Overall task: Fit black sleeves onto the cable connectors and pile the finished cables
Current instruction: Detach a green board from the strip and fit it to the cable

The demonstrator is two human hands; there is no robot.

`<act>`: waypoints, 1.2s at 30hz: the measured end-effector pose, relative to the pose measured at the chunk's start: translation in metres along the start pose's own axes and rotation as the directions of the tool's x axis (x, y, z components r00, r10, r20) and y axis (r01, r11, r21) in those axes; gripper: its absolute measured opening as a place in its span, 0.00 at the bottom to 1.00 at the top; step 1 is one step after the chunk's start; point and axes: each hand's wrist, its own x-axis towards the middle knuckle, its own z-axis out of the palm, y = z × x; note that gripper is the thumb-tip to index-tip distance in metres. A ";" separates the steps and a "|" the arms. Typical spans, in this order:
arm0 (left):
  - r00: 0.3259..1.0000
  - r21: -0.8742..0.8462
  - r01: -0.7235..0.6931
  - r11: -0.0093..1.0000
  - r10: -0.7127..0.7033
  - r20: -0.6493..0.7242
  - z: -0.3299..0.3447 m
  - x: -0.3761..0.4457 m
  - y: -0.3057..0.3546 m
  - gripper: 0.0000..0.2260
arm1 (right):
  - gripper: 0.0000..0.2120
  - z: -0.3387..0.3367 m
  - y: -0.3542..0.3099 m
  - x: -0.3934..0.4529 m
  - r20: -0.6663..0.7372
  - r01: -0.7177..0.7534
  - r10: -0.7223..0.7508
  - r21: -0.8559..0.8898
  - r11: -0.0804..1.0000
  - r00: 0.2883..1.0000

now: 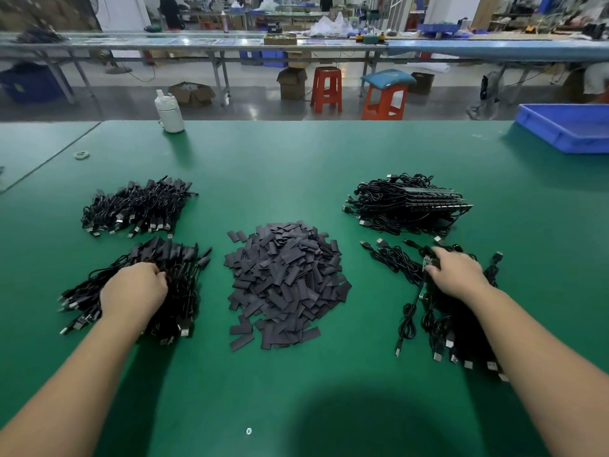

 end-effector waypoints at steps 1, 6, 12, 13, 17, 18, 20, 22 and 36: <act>1.000 0.017 0.004 1.000 -0.004 -0.009 0.004 0.001 -0.002 0.12 | 0.25 0.000 0.001 -0.001 -0.011 0.005 -0.005 0.011 1.000 1.000; 0.930 -0.001 -0.176 0.984 0.166 -0.327 0.009 -0.005 0.009 0.08 | 0.11 -0.012 0.000 -0.009 -0.134 0.086 -0.066 0.149 0.985 0.989; 0.818 -0.203 -0.571 0.795 0.533 -0.214 -0.009 -0.048 0.111 0.09 | 0.04 -0.042 -0.021 -0.022 -0.077 0.214 -0.200 0.334 0.918 0.977; 0.802 -0.299 -0.594 0.747 0.578 -0.150 -0.010 -0.063 0.136 0.10 | 0.04 -0.046 -0.027 -0.024 -0.080 0.234 -0.220 0.323 0.917 0.972; 0.743 -0.643 -0.504 0.577 0.669 0.018 0.000 -0.124 0.230 0.16 | 0.03 -0.054 -0.040 -0.035 -0.074 0.276 -0.267 0.320 0.906 0.961; 0.732 -0.692 -0.460 0.556 0.679 0.058 0.003 -0.137 0.249 0.19 | 0.04 -0.054 -0.040 -0.038 -0.079 0.283 -0.272 0.326 0.902 0.959; 0.724 -0.775 -0.351 0.525 0.678 0.131 0.009 -0.151 0.278 0.24 | 0.02 -0.053 -0.038 -0.044 -0.084 0.299 -0.288 0.339 0.892 0.954; 0.726 -0.810 -0.286 0.512 0.667 0.165 0.009 -0.156 0.297 0.25 | 0.06 -0.054 -0.036 -0.048 -0.089 0.329 -0.319 0.361 0.873 0.944; 0.858 -0.683 -0.406 0.607 0.510 -0.058 0.006 -0.171 0.329 0.12 | 0.09 -0.052 -0.032 -0.057 -0.191 0.363 -0.311 0.386 0.848 0.931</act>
